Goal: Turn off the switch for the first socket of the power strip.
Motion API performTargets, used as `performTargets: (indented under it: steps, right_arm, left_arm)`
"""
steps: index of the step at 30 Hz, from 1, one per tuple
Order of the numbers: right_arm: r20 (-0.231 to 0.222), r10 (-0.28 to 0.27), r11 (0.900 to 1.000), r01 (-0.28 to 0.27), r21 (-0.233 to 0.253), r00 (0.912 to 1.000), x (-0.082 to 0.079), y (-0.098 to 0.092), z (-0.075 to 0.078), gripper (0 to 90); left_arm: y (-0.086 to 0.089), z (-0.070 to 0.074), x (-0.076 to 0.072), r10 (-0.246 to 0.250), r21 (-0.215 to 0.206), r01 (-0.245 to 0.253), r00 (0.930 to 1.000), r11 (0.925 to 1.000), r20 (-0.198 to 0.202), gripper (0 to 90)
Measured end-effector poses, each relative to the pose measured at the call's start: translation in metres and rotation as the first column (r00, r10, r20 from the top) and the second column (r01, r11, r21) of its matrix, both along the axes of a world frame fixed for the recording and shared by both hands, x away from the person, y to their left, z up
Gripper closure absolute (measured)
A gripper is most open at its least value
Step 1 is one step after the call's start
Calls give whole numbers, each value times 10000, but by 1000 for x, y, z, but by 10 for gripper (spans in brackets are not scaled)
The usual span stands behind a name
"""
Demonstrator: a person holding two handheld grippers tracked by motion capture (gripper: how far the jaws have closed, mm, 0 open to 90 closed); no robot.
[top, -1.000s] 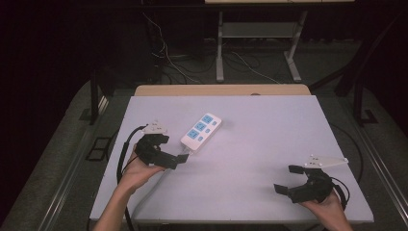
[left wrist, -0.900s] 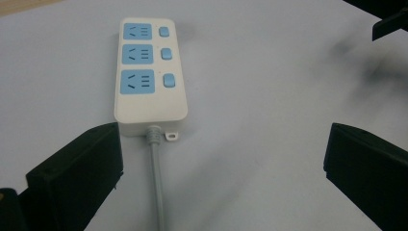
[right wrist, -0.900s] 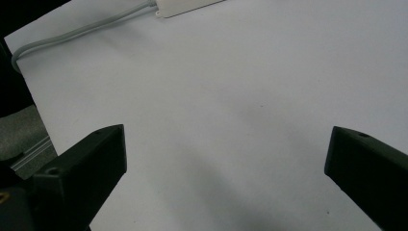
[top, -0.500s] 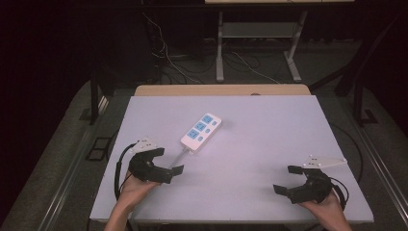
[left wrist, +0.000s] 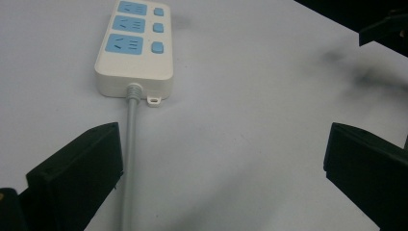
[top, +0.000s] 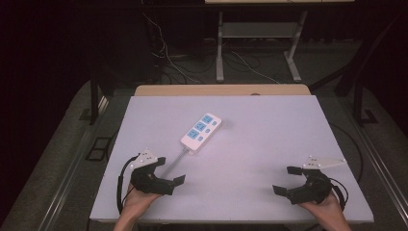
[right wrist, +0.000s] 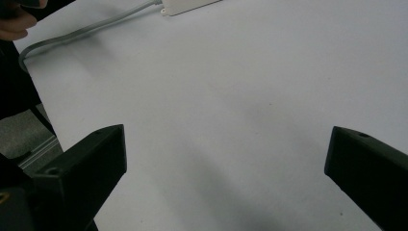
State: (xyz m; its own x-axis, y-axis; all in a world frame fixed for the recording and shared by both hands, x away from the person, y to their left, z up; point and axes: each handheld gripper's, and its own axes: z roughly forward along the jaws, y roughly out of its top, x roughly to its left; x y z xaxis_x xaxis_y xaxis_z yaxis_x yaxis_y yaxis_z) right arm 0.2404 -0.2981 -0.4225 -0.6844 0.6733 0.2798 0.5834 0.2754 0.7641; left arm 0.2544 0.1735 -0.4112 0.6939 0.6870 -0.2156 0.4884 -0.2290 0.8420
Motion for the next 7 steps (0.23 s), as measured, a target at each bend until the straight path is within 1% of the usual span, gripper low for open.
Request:
performTargets:
  steps: [3, 4, 7]
  right_arm:
    - [-25, 9, 10000, -9, 18, 10000, 0, 0, 0, 7]
    - [-35, 17, 10000, -17, 22, 10000, 0, 1, 0, 7]
    - [-12, 45, 10000, -45, 61, 10000, 0, 1, 0, 6]
  left_arm:
    - [0, -6, -3, -26, -250, 30, 9998, 9997, 194, 0]
    - [0, -8, -4, -43, -325, 48, 9999, 9995, 158, 0]
    - [1, -10, -6, -74, -244, 77, 9999, 9997, 132, 0]
